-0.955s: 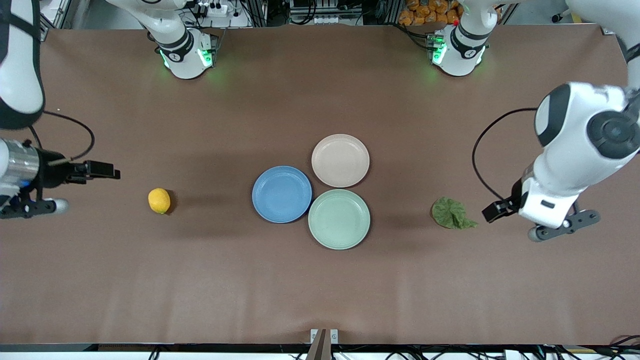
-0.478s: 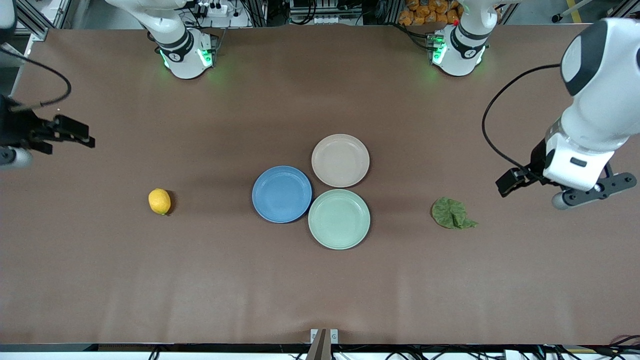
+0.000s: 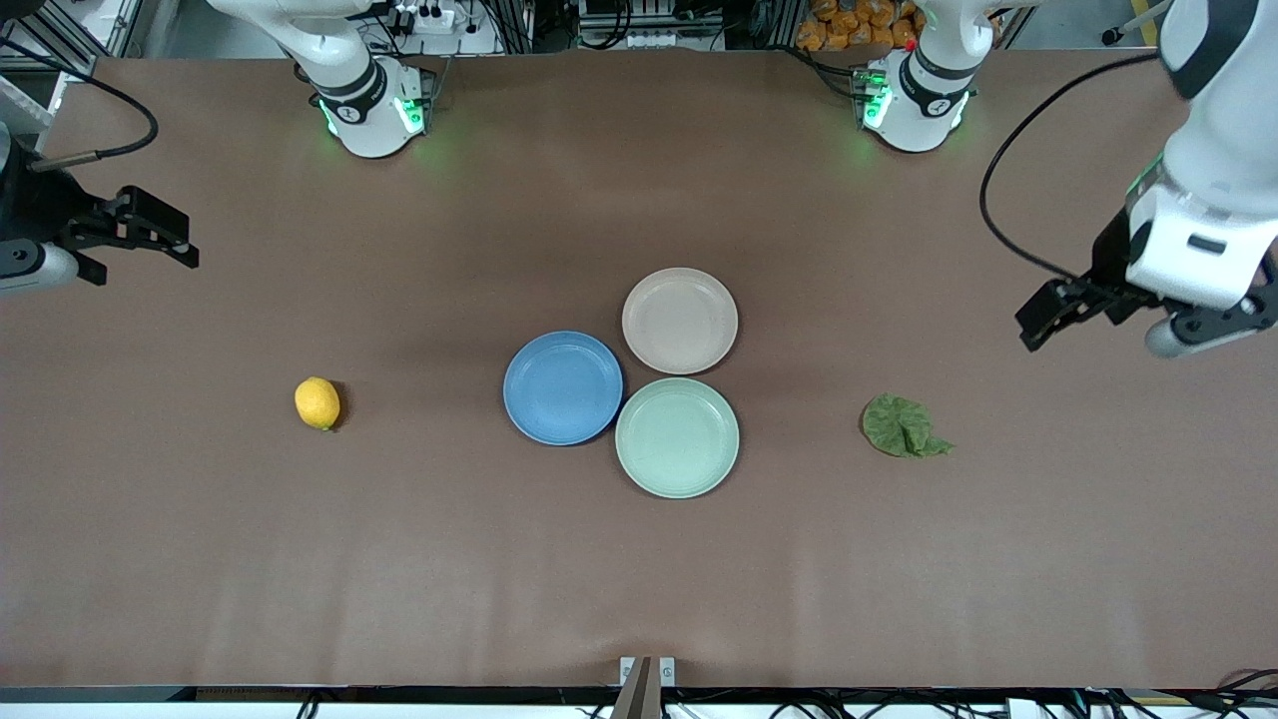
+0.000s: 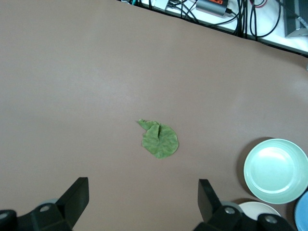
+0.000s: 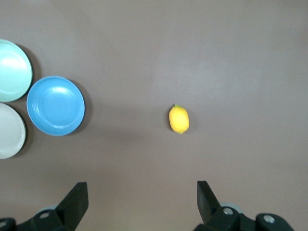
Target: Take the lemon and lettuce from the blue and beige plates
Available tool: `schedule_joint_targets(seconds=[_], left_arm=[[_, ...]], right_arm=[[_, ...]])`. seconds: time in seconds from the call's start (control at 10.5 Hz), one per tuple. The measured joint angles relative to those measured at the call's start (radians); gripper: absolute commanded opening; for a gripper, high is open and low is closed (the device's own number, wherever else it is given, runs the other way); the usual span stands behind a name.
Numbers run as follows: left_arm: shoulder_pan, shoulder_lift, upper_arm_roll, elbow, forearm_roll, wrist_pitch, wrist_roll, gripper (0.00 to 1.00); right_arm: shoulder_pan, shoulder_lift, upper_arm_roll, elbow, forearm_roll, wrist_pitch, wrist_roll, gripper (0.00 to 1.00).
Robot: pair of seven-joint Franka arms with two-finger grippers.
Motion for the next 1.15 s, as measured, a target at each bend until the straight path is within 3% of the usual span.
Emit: schedule_joint_targets(seconds=[0.29, 1.15], left_arm=[[0.001, -0.025, 0.007, 0.000, -0.053, -0.014, 0.000, 1.00], [0.004, -0.047, 0.036, 0.009, -0.055, -0.014, 0.004, 1.00]], right_arm=[[0.000, 0.000, -0.002, -0.001, -0.001, 0.015, 0.000, 1.00], [-0.001, -0.005, -0.010, -0.001, -0.002, 0.013, 0.014, 1.00]])
